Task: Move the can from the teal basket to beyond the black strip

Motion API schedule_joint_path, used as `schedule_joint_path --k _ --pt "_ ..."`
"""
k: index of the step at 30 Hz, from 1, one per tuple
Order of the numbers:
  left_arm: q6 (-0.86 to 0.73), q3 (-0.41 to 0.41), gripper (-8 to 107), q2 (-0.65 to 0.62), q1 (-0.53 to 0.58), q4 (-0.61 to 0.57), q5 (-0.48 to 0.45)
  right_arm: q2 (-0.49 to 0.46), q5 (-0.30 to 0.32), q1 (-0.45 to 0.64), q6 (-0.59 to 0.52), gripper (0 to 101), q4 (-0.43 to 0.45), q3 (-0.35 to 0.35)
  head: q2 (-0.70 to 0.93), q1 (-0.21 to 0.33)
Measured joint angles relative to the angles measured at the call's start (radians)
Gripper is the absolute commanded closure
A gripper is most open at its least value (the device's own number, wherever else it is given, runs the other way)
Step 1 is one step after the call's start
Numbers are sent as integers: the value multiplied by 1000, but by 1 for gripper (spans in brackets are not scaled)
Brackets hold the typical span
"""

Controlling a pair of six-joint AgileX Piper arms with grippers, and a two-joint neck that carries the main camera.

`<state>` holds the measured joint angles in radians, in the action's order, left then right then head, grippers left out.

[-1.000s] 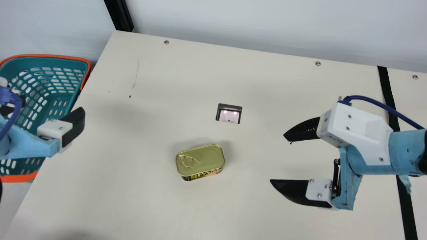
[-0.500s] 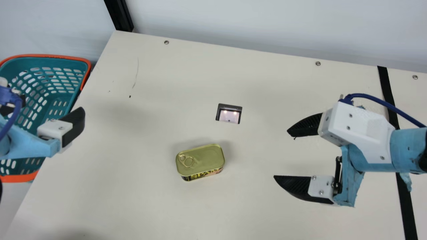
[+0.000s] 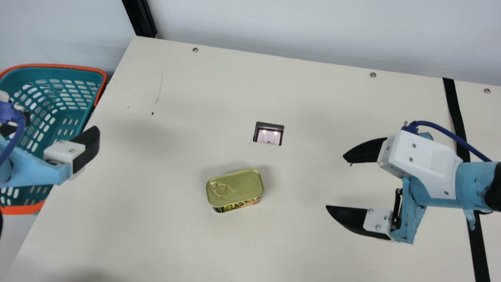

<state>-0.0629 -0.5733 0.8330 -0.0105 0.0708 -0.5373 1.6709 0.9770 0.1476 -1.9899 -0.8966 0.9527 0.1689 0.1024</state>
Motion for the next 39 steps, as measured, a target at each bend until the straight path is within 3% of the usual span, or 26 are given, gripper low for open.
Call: schedule_joint_path --k 10,20,39 --pt "0 0 9 0 0 0 0 61 9 22 -84 0 -115 -25 0 0" --pt "0 0 9 0 0 0 0 95 71 -3 -105 0 -185 -9 0 -10" --pt "0 0 9 0 0 0 0 91 74 -9 -104 0 -183 -4 0 0"
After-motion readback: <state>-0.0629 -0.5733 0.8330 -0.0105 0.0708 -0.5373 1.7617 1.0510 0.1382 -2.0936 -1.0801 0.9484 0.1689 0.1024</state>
